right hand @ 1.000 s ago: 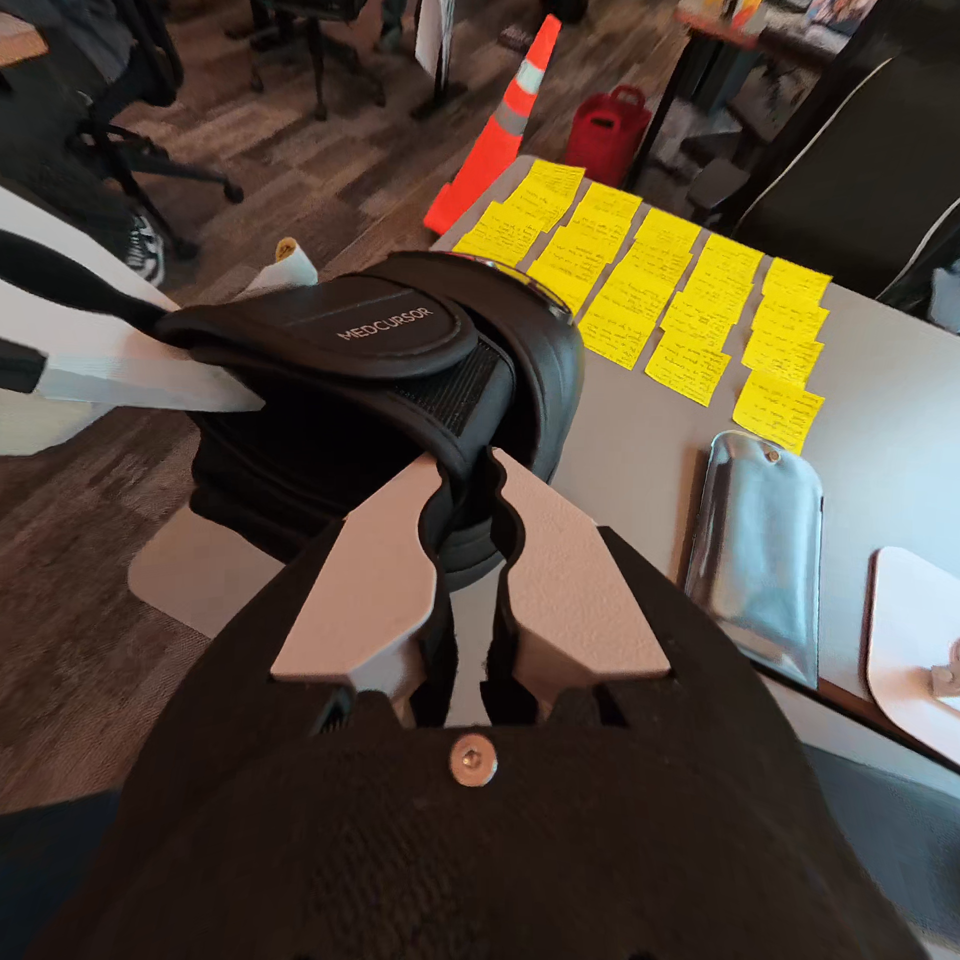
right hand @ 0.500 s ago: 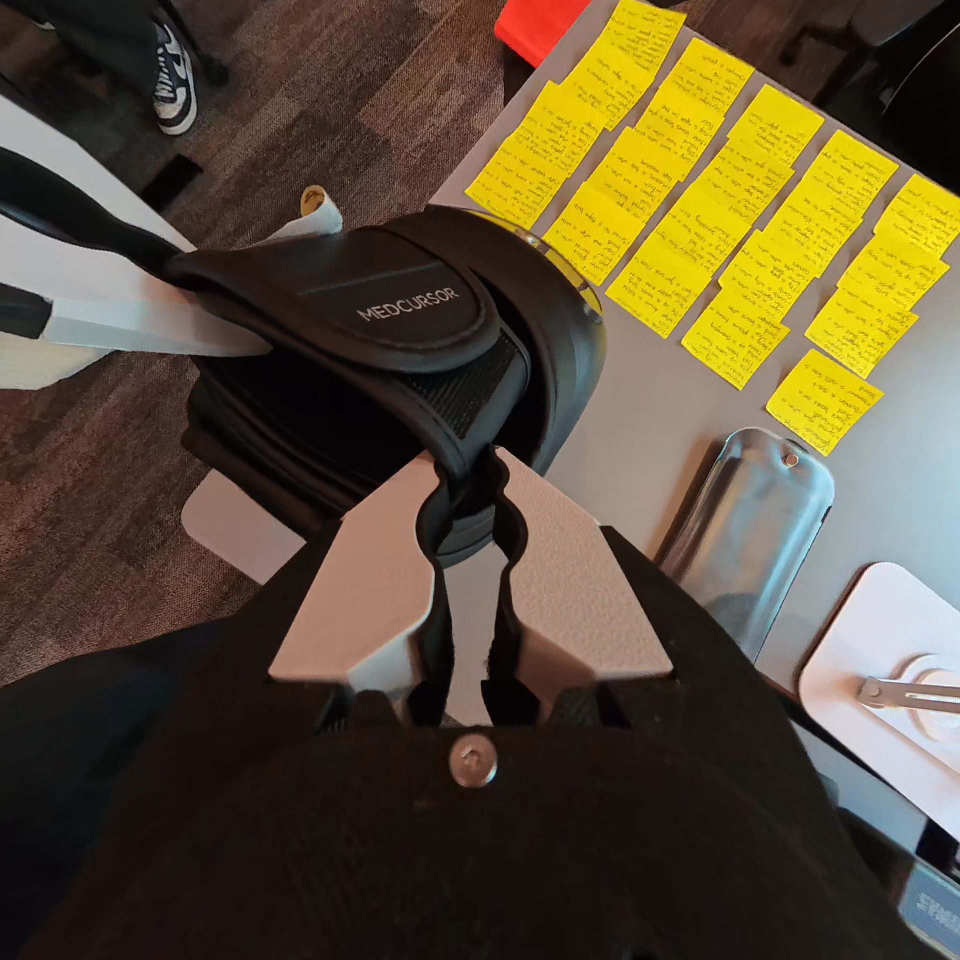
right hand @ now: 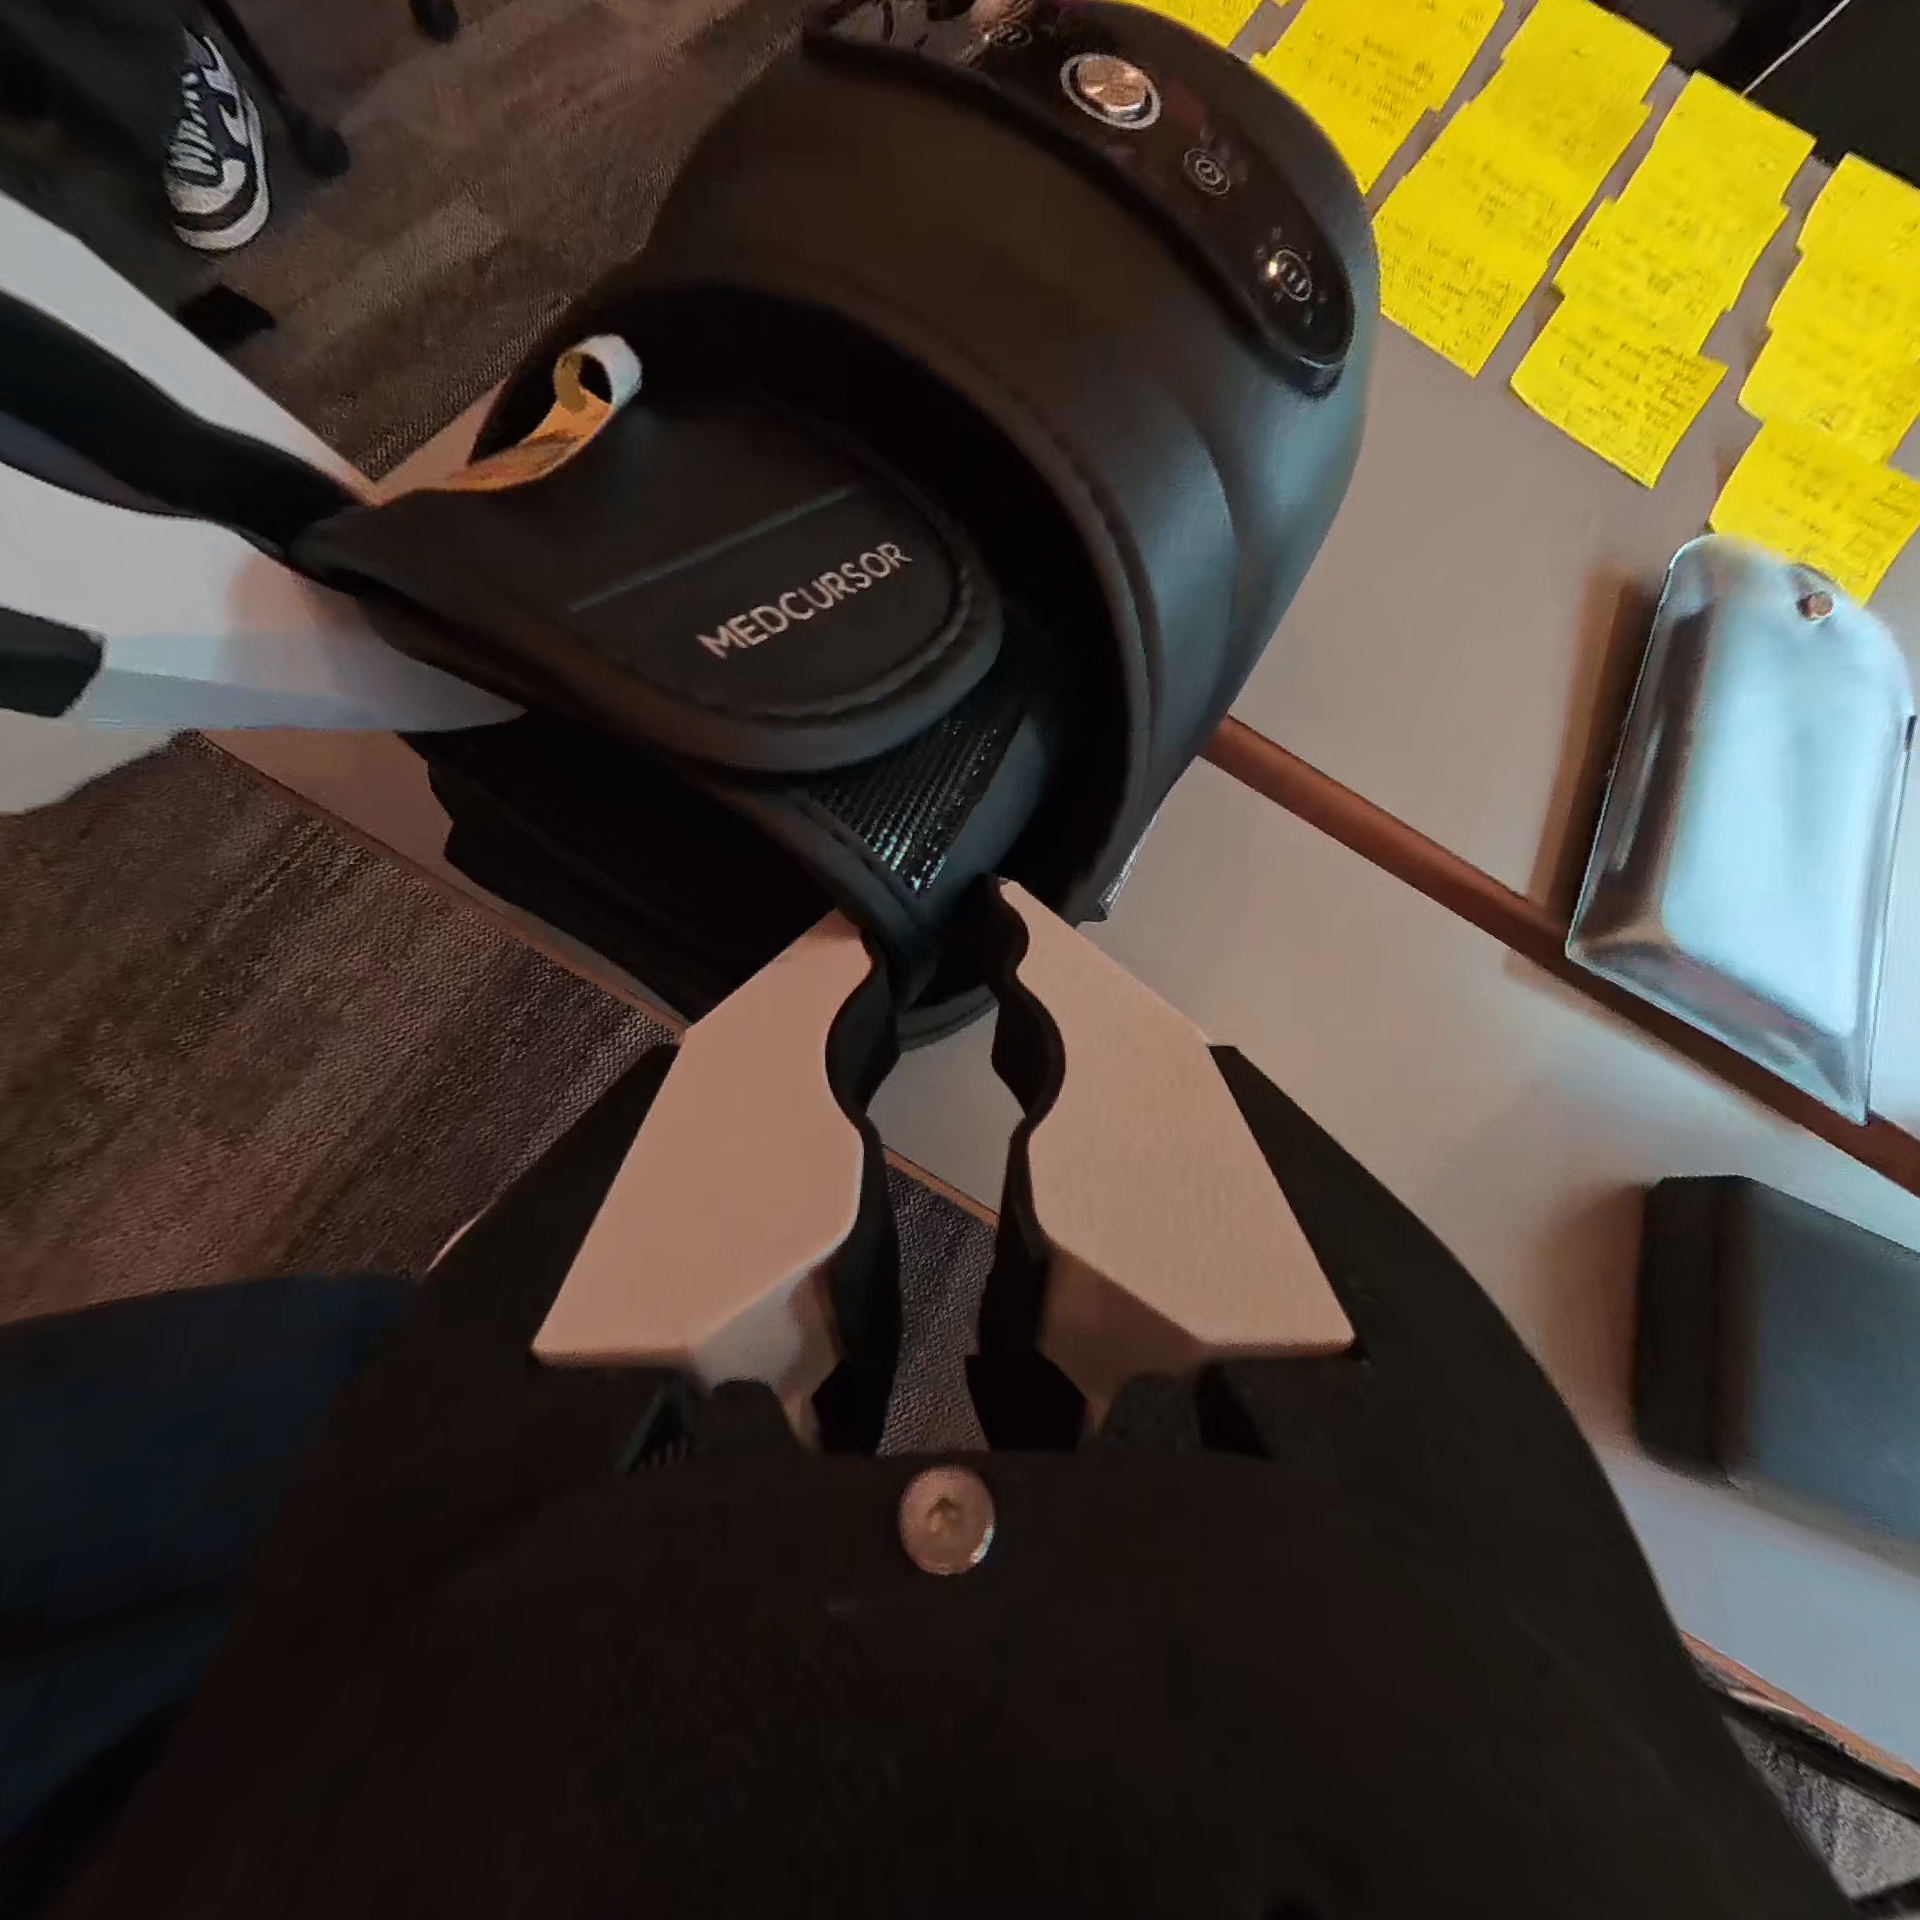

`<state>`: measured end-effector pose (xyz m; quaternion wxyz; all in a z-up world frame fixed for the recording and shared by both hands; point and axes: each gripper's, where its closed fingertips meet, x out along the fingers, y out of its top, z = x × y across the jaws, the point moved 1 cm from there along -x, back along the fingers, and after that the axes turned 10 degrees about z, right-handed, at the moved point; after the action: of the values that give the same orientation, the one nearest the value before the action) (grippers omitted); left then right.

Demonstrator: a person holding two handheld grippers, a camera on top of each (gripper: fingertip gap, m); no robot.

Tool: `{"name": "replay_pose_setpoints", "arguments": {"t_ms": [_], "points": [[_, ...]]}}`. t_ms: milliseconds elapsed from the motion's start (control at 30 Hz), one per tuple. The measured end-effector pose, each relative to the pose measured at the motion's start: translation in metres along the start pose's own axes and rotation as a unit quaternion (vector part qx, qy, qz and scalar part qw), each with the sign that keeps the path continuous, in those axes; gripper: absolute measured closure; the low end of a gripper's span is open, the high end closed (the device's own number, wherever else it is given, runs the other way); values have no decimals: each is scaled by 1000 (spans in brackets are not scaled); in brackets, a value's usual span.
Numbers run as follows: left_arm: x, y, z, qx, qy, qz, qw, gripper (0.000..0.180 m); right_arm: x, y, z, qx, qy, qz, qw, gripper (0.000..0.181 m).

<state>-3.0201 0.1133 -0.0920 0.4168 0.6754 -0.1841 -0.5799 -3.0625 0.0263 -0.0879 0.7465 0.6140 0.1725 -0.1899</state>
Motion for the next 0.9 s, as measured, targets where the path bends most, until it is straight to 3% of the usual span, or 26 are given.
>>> {"name": "replay_pose_setpoints", "arguments": {"t_ms": [333, 500, 733, 900], "points": [[5, -8, -1, -32, 0, -18, 999, 165, 5, -7, -4, -66, 17, -71, 995, 168], [6, -9, -1, 5, 0, -36, 999, 165, 6, -9, -4, -84, 41, -74, 993, 168], [5, -4, 0, -17, -30, -10, 999, 160, 3, -3, -2, -28, 23, -29, 999, 168], [-1, 8, 0, 8, -82, -80, 993, 163, 2, 11, 0, 6, 88, -88, 992, 168]]}}
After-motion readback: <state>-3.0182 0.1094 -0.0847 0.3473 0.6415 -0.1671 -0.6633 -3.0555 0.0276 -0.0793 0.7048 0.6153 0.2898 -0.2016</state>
